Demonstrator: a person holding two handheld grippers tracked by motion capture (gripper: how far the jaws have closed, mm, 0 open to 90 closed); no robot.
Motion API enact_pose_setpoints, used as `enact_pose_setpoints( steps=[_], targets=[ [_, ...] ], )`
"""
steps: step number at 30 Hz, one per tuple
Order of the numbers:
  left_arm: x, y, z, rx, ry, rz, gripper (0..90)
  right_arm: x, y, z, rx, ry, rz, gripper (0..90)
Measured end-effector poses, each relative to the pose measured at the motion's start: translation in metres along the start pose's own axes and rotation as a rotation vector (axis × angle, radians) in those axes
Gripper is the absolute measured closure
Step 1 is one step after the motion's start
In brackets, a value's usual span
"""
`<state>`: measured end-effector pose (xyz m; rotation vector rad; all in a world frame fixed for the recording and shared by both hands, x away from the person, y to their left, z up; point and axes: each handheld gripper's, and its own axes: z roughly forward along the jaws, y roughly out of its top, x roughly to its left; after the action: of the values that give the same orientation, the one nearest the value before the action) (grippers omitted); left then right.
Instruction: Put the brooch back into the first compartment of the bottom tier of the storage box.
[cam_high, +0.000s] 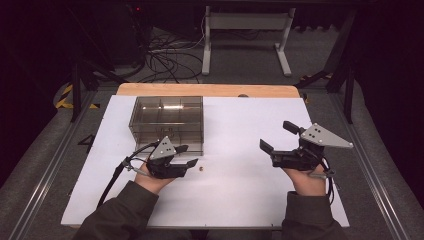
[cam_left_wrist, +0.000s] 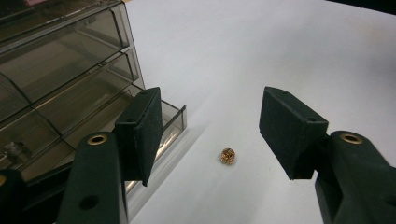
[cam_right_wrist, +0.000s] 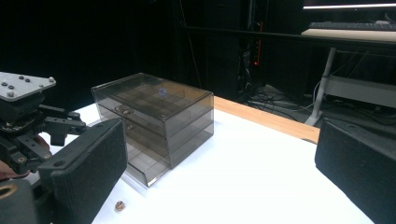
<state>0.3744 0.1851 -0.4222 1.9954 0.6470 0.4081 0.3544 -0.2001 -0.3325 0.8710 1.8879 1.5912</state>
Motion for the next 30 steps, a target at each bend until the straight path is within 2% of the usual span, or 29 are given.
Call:
enact_pose_setpoints(
  steps=[11, 30],
  targets=[
    [-0.003, -0.004, 0.012, 0.039, -0.015, 0.013, 41.8, 0.0, 0.0, 0.0, -0.001, -0.002, 0.004, 3.6],
    [-0.008, -0.009, 0.034, 0.109, -0.021, 0.03, 53.7, -0.001, 0.0, -0.001, 0.002, -0.005, 0.005, 3.8]
  ],
)
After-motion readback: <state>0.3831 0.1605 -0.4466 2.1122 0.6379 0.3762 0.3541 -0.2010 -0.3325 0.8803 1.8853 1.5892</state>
